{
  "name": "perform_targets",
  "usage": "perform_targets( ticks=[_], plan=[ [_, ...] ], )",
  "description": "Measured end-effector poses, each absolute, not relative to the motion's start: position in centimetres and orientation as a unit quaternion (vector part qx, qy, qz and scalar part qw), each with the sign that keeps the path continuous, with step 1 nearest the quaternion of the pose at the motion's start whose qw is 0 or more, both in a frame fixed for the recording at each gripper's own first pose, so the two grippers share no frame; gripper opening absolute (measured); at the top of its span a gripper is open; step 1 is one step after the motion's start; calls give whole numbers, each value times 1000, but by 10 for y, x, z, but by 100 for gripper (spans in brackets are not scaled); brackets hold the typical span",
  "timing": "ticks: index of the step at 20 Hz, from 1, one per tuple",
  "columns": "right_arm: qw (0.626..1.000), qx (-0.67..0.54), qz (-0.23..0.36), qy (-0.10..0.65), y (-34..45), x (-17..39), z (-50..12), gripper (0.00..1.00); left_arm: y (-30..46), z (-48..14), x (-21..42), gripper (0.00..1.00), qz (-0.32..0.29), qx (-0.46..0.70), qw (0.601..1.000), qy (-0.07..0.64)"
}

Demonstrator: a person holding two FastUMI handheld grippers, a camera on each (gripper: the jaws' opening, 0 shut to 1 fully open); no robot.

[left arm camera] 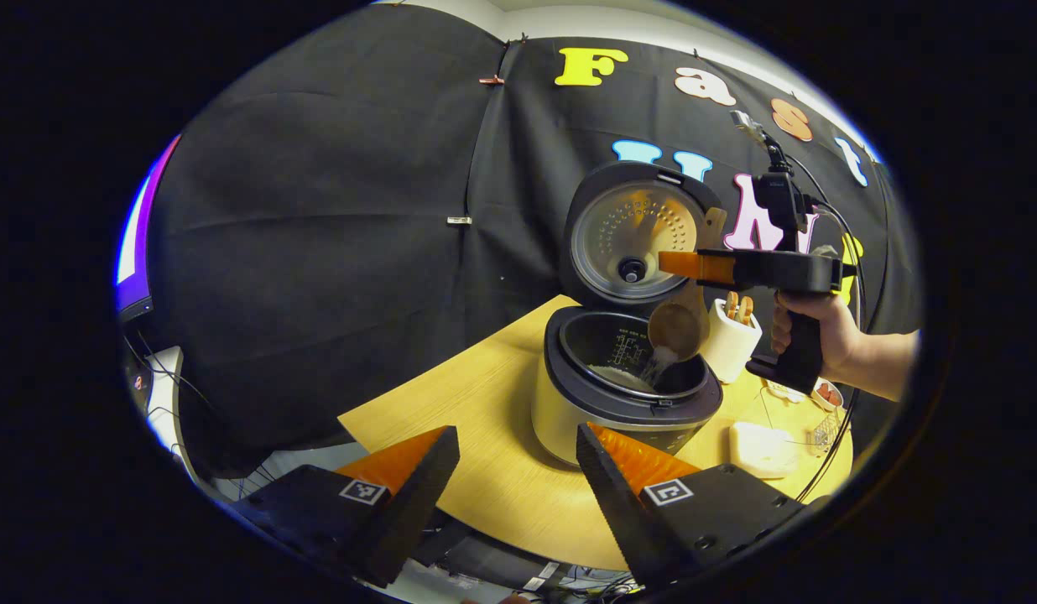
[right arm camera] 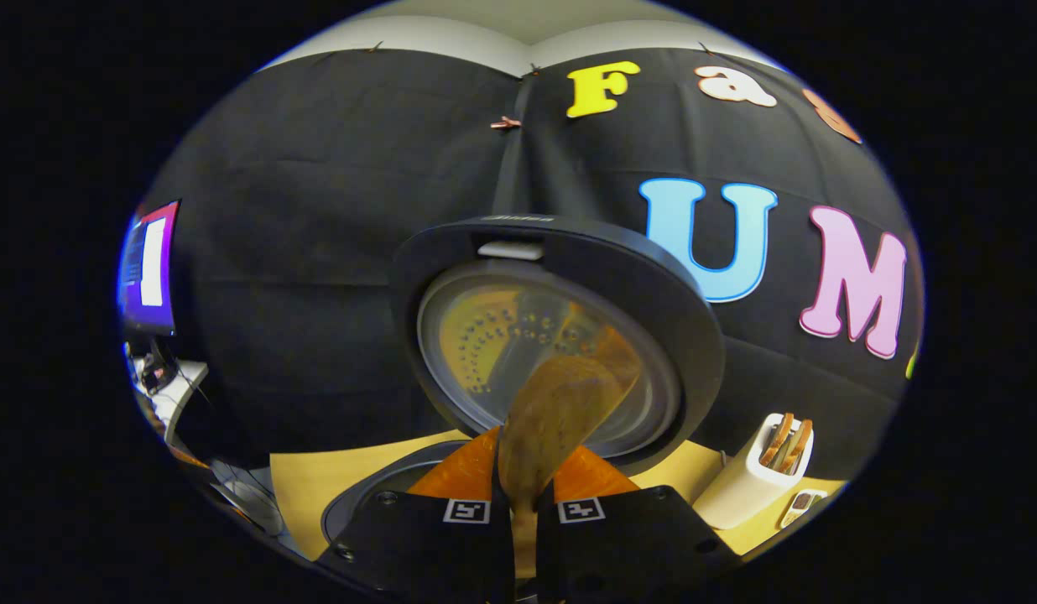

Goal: Close the left gripper, press the button to open the rice cooker; take a wooden spoon from the chopstick holder with the right hand, scoop a spoonful of rice and pour it into the rice cooker, then put the wooden spoon back into the chopstick holder.

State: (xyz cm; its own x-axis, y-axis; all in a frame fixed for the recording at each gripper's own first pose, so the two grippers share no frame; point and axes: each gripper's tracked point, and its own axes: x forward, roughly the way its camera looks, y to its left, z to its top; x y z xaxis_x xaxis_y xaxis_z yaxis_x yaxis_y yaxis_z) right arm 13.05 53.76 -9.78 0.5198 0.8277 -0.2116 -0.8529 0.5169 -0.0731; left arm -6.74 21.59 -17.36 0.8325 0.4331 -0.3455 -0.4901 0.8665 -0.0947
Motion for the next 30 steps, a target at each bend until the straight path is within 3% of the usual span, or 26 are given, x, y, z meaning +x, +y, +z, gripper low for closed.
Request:
perform_targets(
  ticks=[4,7,9,16,18,23,24,26,27,30],
  plan=[
    [846,-144,511,40,543,105,-105,14,213,-173,-68,95,240,-89,954,158],
    [845,-133,513,63,544,100,-113,14,211,-172,-69,96,240,-88,954,158],
    [857,-105,497,88,537,109,-107,14,209,-168,-71,92,239,-73,955,156],
    [899,47,416,131,464,144,-55,14,186,-157,-64,95,216,-57,963,149],
    [904,90,393,142,427,151,-39,14,173,-154,-59,92,203,-59,966,149],
    [932,130,306,147,303,180,-22,14,136,-133,-41,96,164,-55,976,133],
    [936,131,290,150,274,182,-24,14,130,-130,-37,92,156,-45,977,134],
    [950,127,242,150,211,190,-27,10,119,-123,-32,95,142,-29,981,129],
    [956,129,216,149,179,193,-29,14,111,-119,-30,96,135,-24,982,127],
    [964,152,145,161,97,191,-40,14,97,-115,-26,95,122,-14,984,132]
  ],
)
